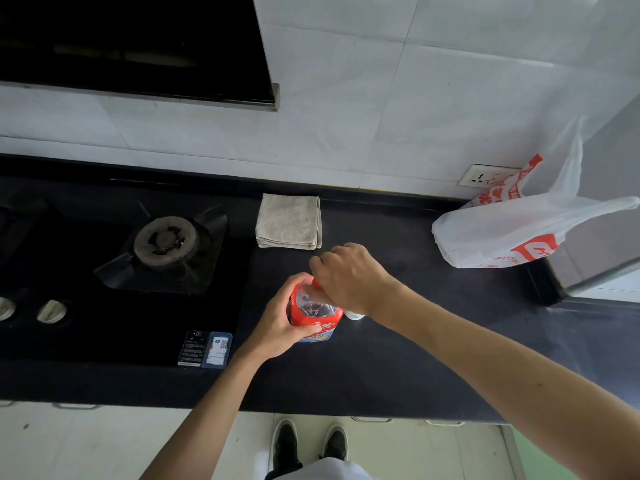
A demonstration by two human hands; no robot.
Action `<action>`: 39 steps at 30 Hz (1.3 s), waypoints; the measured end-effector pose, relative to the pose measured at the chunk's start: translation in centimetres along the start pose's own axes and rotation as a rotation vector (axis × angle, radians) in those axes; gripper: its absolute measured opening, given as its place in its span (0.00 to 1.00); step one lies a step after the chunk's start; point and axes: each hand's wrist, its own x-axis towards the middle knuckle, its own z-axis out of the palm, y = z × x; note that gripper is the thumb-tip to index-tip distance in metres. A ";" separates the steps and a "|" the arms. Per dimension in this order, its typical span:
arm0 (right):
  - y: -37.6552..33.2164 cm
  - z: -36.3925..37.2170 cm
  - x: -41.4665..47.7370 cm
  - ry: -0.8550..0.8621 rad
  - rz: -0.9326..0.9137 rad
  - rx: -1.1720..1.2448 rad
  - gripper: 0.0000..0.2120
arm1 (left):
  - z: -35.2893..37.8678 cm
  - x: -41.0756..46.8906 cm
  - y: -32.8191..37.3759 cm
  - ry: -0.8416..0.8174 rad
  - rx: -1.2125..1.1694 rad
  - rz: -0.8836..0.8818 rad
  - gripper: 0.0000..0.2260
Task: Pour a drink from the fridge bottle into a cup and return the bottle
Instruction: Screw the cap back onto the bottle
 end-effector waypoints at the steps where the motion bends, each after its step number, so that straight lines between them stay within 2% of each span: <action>1: -0.4 0.1 0.1 -0.008 0.044 -0.020 0.25 | 0.0 0.1 0.0 -0.006 -0.006 -0.002 0.36; 5: -1.0 -0.2 0.1 -0.006 0.130 0.019 0.24 | 0.2 0.1 0.2 -0.014 -0.018 -0.007 0.35; 7: -0.1 -0.6 -0.6 0.002 -0.031 0.108 0.18 | 0.2 0.1 0.3 -0.012 -0.008 -0.001 0.35; 9: 1.3 -1.0 -1.3 -0.091 -0.201 0.168 0.20 | 0.2 0.1 0.1 -0.008 0.000 0.008 0.35; 10: 1.7 -1.0 -1.4 -0.130 -0.229 0.174 0.21 | 0.2 0.1 0.0 -0.008 0.003 0.009 0.35; 17: 2.0 -0.2 -1.1 -0.030 -0.198 0.150 0.10 | 0.1 0.2 -0.3 -0.015 -0.012 0.003 0.38; 19: 1.4 0.5 -0.9 0.026 -0.163 0.092 0.13 | 0.1 0.1 -0.2 -0.017 -0.014 0.004 0.37; 22: 0.7 1.4 -0.6 0.161 -0.034 0.049 0.23 | 0.0 0.1 0.0 -0.010 -0.003 0.014 0.37; 25: 0.5 2.9 -0.4 0.183 0.035 0.056 0.28 | -0.1 0.2 0.1 -0.016 0.011 0.022 0.37; 28: 1.4 3.3 -0.6 0.226 -0.056 0.106 0.28 | -0.1 0.2 0.0 -0.024 -0.002 0.015 0.37; 32: 3.5 3.3 -1.1 0.220 -0.263 0.214 0.22 | -0.1 0.3 -0.3 -0.039 -0.007 0.010 0.38; 39: 3.8 3.9 -0.2 0.279 -0.331 0.253 0.18 | -0.3 0.5 -0.6 -0.039 0.049 0.023 0.38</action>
